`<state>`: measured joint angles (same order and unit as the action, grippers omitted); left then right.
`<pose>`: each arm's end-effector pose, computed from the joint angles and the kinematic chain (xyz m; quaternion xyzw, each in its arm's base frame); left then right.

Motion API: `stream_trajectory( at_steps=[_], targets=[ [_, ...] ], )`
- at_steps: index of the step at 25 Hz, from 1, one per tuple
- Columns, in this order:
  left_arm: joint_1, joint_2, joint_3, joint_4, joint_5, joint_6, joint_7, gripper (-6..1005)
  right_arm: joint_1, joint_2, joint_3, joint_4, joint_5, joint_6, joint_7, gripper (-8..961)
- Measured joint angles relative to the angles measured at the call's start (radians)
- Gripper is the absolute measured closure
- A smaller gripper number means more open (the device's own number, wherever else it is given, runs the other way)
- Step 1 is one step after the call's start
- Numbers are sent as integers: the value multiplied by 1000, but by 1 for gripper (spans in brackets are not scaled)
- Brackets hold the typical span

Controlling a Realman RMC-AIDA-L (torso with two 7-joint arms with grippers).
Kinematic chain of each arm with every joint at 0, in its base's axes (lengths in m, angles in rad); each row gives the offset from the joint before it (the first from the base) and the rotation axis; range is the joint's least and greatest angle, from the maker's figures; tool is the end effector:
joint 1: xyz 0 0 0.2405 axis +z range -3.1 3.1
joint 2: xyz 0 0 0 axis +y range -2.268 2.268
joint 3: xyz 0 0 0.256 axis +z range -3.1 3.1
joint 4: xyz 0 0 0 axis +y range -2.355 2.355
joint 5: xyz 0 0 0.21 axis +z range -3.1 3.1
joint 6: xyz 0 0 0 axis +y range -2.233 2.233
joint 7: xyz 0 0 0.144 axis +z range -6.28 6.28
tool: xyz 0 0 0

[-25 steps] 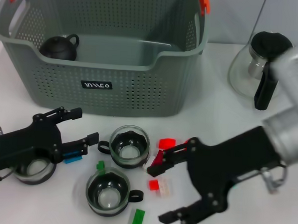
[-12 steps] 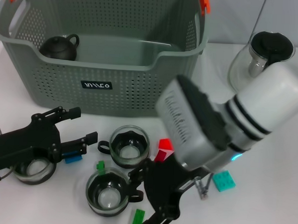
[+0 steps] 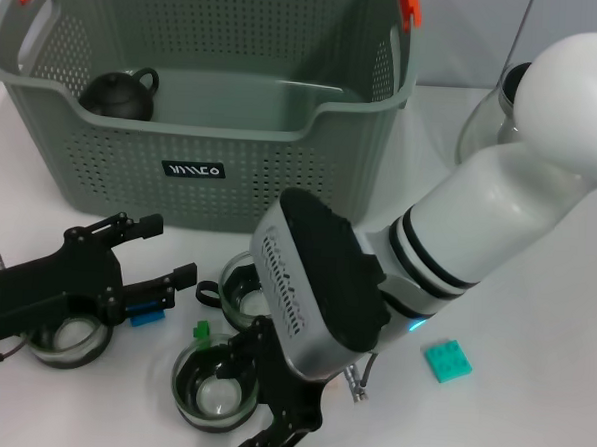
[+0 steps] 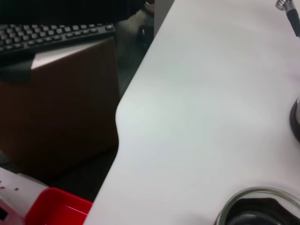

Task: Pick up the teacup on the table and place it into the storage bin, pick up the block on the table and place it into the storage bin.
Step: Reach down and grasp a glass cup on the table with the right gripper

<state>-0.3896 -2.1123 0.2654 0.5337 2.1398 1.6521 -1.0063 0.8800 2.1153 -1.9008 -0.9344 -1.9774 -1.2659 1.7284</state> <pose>-0.3224 0.2682 0.0015 -0.9004 -0.2104 -0.2964 0.2391 0.0942 0.3042 -0.1423 0.9789 0.1532 0.0819 0.1078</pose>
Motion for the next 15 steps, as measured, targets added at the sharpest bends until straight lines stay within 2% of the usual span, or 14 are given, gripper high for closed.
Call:
stream_trajectory(
  at_steps=[15],
  targets=[
    [5, -5, 0, -6, 0, -11, 0, 171, 7, 7, -180, 5, 31, 196, 0, 242]
  ],
)
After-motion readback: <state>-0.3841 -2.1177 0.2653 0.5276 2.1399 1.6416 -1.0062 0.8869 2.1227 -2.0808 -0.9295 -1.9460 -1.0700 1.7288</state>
